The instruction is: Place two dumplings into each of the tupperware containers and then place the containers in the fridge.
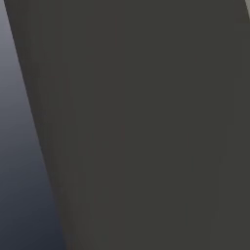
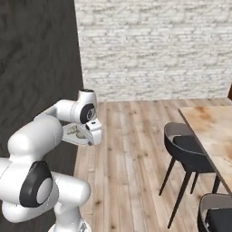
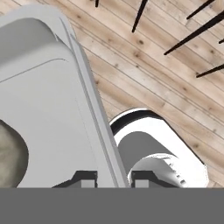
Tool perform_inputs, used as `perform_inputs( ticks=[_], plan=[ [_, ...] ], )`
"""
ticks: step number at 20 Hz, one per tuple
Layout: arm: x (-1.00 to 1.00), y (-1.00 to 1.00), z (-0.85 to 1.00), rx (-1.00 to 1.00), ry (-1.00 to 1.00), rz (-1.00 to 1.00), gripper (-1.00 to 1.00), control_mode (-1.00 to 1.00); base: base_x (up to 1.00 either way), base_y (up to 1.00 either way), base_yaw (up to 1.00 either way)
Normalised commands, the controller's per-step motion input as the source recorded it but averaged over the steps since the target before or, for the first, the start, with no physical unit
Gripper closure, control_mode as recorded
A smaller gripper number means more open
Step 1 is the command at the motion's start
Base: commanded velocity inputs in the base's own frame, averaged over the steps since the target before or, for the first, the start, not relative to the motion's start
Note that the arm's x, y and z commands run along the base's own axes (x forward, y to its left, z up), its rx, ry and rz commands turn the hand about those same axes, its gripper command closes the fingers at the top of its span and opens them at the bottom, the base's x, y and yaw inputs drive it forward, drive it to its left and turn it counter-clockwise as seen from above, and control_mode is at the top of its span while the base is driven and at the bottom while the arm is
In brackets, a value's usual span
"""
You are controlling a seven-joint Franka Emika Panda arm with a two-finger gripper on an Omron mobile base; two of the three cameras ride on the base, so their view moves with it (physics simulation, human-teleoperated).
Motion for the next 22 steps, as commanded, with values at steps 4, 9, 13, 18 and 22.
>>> perform_inputs(
  ticks=[4,9,13,18,22],
  plan=[
    [0.00,0.00,0.00,0.00,0.00,0.00,1.00,1.00,1.00,0.00,-0.06],
    [0.00,0.00,0.00,0.00,0.00,0.00,1.00,1.00,1.00,-0.22,-0.06],
    [0.00,0.00,0.00,0.00,0.00,0.00,1.00,1.00,1.00,-0.58,-0.01],
    [0.00,0.00,0.00,0.00,0.00,0.00,1.00,1.00,1.00,-0.21,-0.02],
    [0.00,0.00,0.00,0.00,0.00,0.00,1.00,1.00,1.00,0.00,-0.19]
  ],
)
